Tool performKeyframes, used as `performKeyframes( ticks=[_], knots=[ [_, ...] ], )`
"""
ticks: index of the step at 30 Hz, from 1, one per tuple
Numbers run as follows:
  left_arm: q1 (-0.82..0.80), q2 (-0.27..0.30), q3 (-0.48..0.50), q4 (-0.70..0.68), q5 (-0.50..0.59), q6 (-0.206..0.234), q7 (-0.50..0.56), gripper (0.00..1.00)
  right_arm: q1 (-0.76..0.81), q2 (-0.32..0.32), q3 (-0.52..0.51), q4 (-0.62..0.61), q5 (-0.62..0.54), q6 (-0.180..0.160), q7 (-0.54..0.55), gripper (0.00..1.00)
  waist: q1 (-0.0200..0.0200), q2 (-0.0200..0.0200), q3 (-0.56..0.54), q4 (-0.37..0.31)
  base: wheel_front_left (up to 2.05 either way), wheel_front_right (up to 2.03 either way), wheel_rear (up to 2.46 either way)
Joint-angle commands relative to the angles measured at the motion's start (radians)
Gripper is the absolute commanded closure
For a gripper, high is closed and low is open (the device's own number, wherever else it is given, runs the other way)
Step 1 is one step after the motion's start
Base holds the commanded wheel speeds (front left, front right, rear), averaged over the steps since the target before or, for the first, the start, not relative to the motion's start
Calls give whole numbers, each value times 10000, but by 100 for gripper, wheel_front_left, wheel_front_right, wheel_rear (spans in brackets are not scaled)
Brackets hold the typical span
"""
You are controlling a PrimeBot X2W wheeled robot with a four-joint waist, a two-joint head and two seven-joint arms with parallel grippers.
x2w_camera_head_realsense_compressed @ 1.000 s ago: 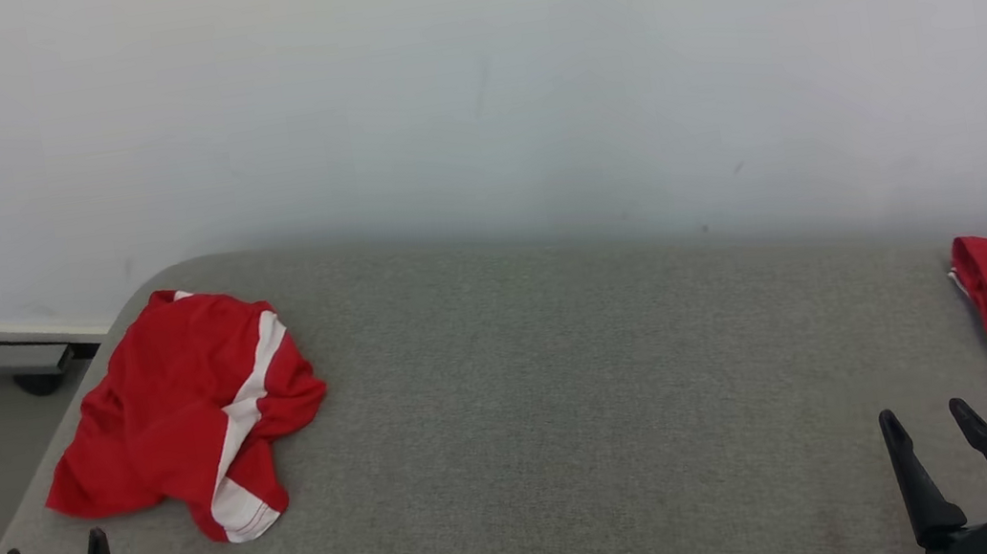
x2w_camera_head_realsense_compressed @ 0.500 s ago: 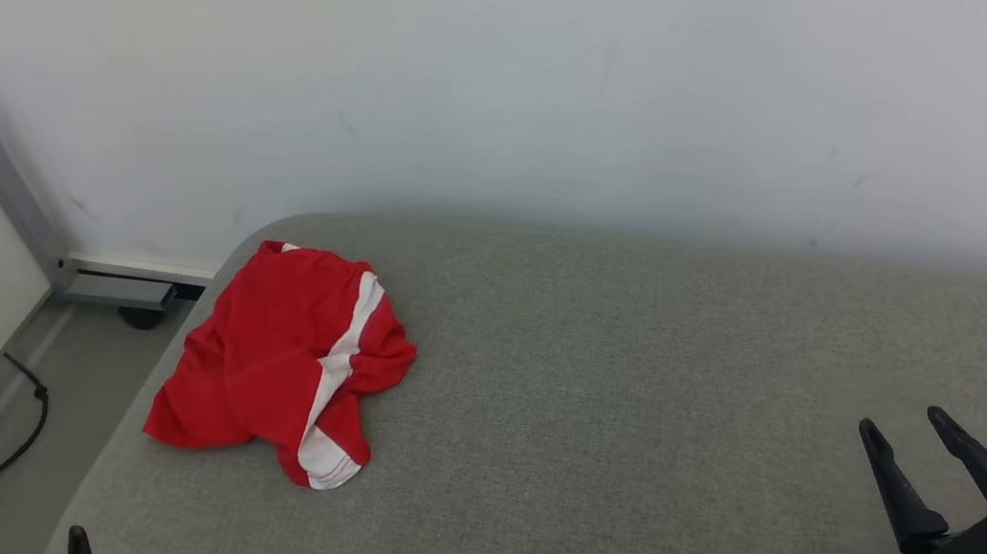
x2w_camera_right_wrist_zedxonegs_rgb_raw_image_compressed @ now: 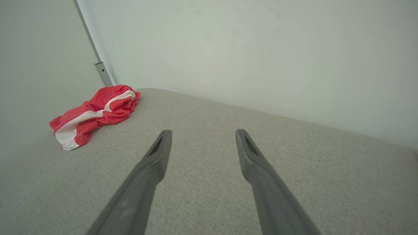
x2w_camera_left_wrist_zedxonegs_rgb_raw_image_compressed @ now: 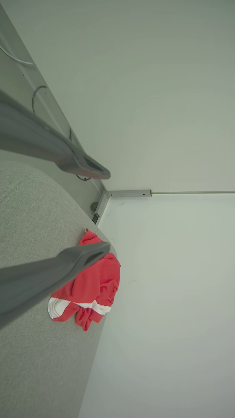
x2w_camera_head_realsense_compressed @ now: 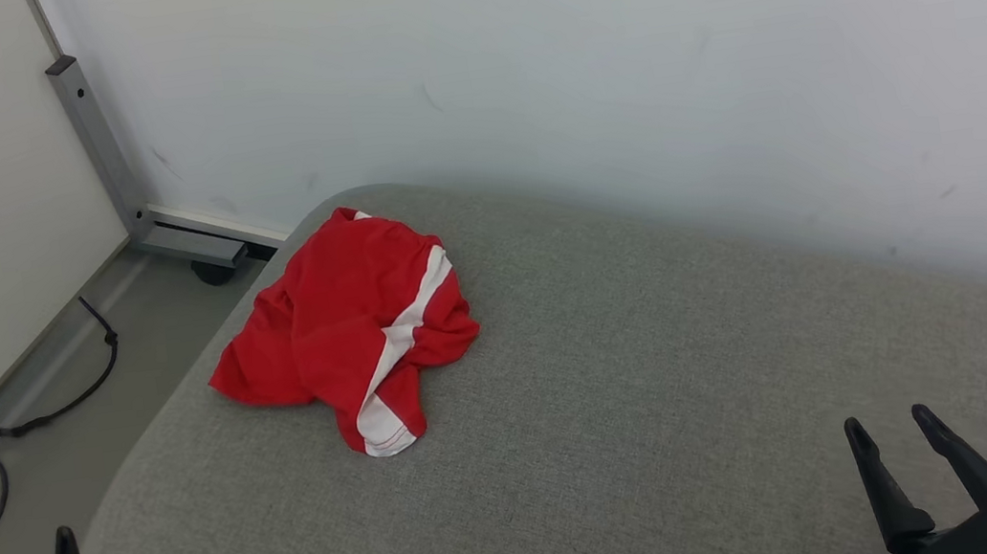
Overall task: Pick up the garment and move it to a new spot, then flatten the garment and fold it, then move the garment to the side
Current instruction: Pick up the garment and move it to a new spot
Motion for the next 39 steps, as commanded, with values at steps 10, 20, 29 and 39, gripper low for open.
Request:
performKeyframes(
  ticks=[10, 20, 29, 39],
  knots=[
    [-67, -21, 39, -21, -161, 99, -180, 0, -138, -17, 92, 20, 7, -9, 32, 0, 0, -1, 123, -1, 0, 0, 0],
    [-995, 58, -136, 234, -280, -181, -204, 0, -353, -139, 221, -69, -103, -9, 184, 0, 0, -1, 347, -1044, 0, 0, 0],
    [-2218, 290, -226, 841, -463, -607, 108, 0, -542, -301, 189, -299, -152, -9, 335, 0, 0, -1, 758, -2146, 0, 0, 0],
    [-4304, 723, -302, 2340, -999, -1498, 706, 0, -857, -377, 162, -445, -172, -9, 341, 0, 0, -1, 1527, -2980, 0, 0, 0]
  ],
)
